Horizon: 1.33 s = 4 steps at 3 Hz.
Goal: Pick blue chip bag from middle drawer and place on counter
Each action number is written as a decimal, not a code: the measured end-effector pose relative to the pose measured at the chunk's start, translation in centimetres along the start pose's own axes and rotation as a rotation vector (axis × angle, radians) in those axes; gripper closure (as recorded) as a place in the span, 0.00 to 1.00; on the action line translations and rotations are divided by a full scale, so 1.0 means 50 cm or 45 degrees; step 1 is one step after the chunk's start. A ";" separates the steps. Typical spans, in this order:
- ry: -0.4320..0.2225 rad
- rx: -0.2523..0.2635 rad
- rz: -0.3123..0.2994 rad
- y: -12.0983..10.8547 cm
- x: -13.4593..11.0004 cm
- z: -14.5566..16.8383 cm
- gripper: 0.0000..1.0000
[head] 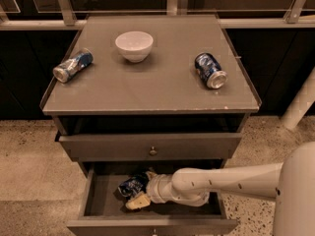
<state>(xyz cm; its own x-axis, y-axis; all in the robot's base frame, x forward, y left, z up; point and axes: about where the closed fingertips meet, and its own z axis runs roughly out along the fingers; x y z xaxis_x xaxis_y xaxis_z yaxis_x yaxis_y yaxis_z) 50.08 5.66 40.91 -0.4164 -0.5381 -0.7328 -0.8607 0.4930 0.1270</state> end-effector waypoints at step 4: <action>0.000 0.000 0.000 0.000 0.000 0.000 1.00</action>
Offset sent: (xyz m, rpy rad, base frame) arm 0.0000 0.0000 0.0000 0.0000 0.0000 0.0000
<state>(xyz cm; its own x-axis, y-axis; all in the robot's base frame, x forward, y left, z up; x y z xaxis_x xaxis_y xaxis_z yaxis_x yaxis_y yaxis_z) 50.08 5.67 40.91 -0.4164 -0.5382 -0.7328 -0.8608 0.4929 0.1271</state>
